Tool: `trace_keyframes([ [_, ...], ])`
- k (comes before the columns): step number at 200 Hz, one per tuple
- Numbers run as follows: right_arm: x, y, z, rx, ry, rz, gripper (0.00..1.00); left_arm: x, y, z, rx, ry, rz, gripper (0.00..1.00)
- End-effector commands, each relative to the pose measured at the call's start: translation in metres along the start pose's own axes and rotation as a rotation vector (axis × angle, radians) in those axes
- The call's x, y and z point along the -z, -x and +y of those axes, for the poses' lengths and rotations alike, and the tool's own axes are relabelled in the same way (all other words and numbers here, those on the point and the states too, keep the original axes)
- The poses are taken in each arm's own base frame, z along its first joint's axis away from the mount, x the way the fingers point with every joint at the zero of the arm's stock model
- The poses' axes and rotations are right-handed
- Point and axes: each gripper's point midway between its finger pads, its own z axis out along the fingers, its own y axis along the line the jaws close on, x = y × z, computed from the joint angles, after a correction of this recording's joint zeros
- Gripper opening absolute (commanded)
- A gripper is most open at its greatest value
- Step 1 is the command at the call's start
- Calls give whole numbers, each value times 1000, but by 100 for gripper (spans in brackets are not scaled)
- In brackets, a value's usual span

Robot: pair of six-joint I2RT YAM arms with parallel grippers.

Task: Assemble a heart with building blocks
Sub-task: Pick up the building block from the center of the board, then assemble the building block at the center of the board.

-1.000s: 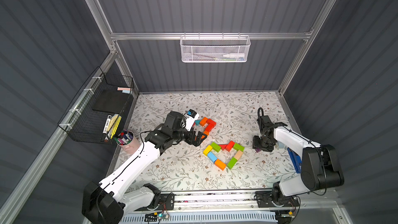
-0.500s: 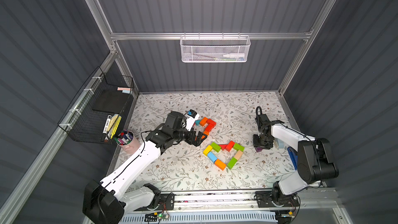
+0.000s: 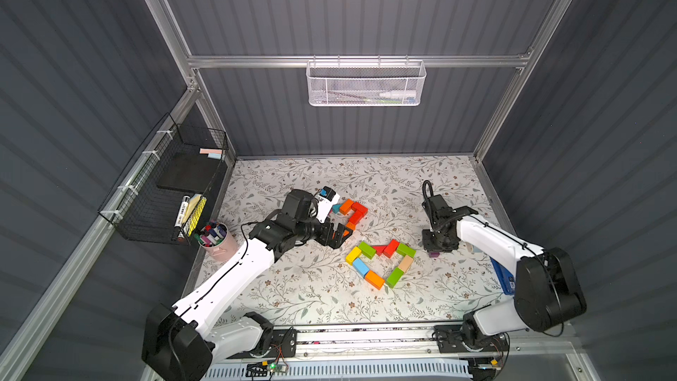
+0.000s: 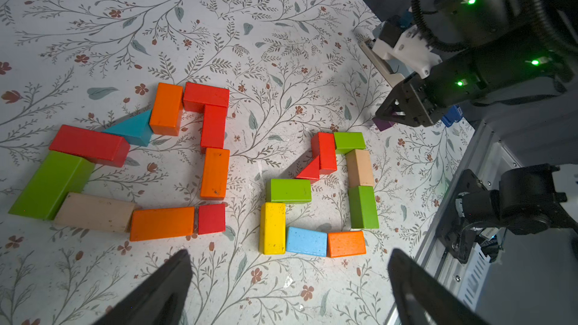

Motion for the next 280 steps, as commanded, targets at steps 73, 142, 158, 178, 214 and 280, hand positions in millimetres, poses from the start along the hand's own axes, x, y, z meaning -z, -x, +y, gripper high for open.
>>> trace_keyframes([
  [73,68,-78,96,366,332,-96,25,0,1,1,9,0,-1,99],
  [142,57,-119,141,676,283,-50,25,4,2,2,29,12,-8,99],
  [158,53,-122,151,746,263,-45,24,7,2,6,46,40,-17,99],
  [178,50,-123,163,829,235,-48,24,13,2,15,53,100,-22,99],
  [214,42,-121,174,910,212,-40,23,22,0,41,95,250,-25,99],
  [280,24,-115,180,902,164,-52,23,29,0,54,123,311,-38,99],
])
